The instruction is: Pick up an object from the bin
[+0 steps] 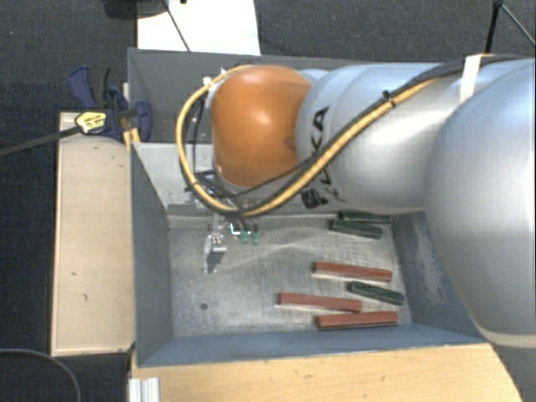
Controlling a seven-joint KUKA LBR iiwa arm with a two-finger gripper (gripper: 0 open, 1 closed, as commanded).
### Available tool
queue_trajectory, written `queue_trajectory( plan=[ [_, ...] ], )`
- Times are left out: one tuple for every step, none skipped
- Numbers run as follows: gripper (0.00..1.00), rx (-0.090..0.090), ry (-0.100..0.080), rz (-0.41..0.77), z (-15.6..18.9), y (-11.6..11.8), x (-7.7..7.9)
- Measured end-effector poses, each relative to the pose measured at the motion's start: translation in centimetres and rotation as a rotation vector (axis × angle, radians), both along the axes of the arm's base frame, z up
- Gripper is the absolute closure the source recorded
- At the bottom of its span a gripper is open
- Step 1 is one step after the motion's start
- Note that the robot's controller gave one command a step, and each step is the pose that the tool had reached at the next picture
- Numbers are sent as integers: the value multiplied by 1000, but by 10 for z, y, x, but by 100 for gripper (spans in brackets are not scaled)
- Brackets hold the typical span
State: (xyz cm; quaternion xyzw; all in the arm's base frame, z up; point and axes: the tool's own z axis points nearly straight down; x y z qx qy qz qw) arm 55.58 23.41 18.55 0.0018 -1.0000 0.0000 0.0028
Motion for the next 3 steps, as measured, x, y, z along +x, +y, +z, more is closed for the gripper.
queue_trajectory(
  plan=[
    [0,2,-8,-5,5,-1,2],
    [0,3,-7,72,0,-37,18],
    [0,-1,-7,56,-8,-72,28]
  ],
)
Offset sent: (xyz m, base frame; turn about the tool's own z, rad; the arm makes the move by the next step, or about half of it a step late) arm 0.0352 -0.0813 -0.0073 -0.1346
